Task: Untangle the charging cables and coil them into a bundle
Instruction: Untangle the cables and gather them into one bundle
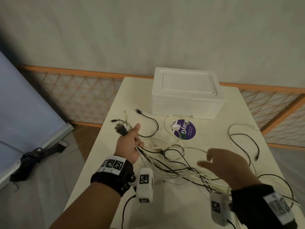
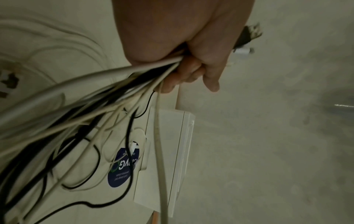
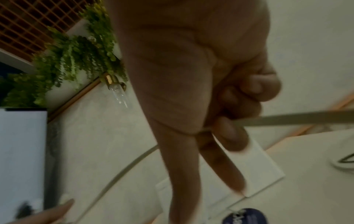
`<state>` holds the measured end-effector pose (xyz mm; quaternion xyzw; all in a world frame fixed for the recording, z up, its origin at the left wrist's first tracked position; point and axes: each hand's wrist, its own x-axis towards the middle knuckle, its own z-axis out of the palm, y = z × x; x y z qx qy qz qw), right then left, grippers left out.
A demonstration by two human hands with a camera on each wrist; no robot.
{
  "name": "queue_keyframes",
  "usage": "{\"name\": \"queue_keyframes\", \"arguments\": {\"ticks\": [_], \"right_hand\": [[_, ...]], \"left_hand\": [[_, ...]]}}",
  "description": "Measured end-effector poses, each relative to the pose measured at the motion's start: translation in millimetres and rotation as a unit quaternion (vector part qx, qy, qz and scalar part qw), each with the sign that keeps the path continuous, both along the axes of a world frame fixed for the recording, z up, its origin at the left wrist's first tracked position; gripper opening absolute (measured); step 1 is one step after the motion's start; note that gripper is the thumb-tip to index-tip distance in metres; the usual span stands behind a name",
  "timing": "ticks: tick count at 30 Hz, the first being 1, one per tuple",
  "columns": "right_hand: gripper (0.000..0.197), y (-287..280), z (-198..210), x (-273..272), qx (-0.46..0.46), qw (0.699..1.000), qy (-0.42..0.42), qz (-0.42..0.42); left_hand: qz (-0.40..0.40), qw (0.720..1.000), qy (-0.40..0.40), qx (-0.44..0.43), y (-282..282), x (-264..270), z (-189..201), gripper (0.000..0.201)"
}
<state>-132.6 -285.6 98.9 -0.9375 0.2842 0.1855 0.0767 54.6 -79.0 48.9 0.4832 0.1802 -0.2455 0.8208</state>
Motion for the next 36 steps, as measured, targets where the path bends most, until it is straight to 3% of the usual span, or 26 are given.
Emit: {"name": "queue_keyframes", "arguments": {"ticks": [2,3,4,6,9,11,13,15,20,23,24,26,27,28,29,32,34,36], "right_hand": [[0.09,-0.6,-6.0,-8.0,0.023,0.994,0.1,0.044],[0.112,2.3,-5.5,-8.4,0.036,0.993,0.101,0.058],[0.125,8.9,-2.4,-5.7,0.048,0.994,0.065,0.073],[0.132,31.4,3.5,8.9,0.096,0.986,-0.064,0.119],[0.119,76.4,-3.7,39.2,0.191,0.955,-0.155,0.168],[0.086,93.9,-23.8,50.3,0.218,0.951,-0.163,0.146],[0.051,94.4,-42.0,48.1,0.177,0.965,-0.139,0.138],[0.029,81.1,-51.7,35.1,0.119,0.976,-0.103,0.152],[0.032,16.9,-75.5,-19.3,0.027,0.987,0.011,0.155],[0.031,-11.9,-84.9,-41.6,0.037,0.987,0.068,0.142],[0.042,-16.6,-85.6,-45.0,0.054,0.983,0.107,0.14],[0.088,-18.7,-79.2,-46.7,0.133,0.969,0.175,0.109],[0.107,-17.8,-74.2,-43.5,0.171,0.965,0.175,0.094],[0.111,-16.2,-71.3,-38.4,0.196,0.968,0.14,0.078],[0.102,-13.3,-71.9,-30.6,0.203,0.974,0.082,0.063],[0.042,13.7,-79.2,2.5,0.163,0.981,-0.084,0.066],[0.025,45.2,-88.7,23.6,0.128,0.979,-0.101,0.12],[0.026,73.9,-104.7,34.5,0.131,0.971,-0.064,0.191]], "left_hand": [[0.003,1.0,0.008,-0.01,4.5,-4.4,1.2,0.036],[-0.002,1.0,0.004,-0.01,5.1,-8.7,1.8,0.037],[-0.014,1.0,-0.004,-0.009,3.9,-15.8,4.4,0.036],[-0.061,0.997,-0.035,-0.011,-4.0,-36.9,9.2,0.033],[-0.144,0.985,-0.088,-0.034,-17.5,-66.4,19.9,0.051],[-0.166,0.977,-0.114,-0.069,-19.1,-72.2,25.6,0.056],[-0.149,0.979,-0.11,-0.09,-10.5,-66.4,27.9,0.053],[-0.079,0.988,-0.08,-0.106,5.9,-53.8,24.2,0.047],[0.138,0.983,0.051,-0.106,62.5,-21.8,-6.2,0.046],[0.142,0.981,0.111,-0.071,74.0,-33.8,-35.7,0.044],[0.123,0.983,0.128,-0.052,74.8,-42.7,-47.3,0.044],[0.075,0.983,0.165,-0.011,76.8,-59.2,-68.3,0.043],[0.061,0.982,0.18,0.004,77.9,-65.4,-75.7,0.041],[0.054,0.98,0.191,0.013,79.0,-69.6,-81.1,0.04],[0.052,0.979,0.198,0.019,79.3,-72.2,-85.4,0.039],[0.052,0.977,0.203,0.027,73.4,-73.9,-84.7,0.037],[0.042,0.979,0.197,0.034,67.2,-72.7,-80.7,0.032],[0.025,0.981,0.184,0.048,62.8,-71.0,-76.9,0.028]]}}
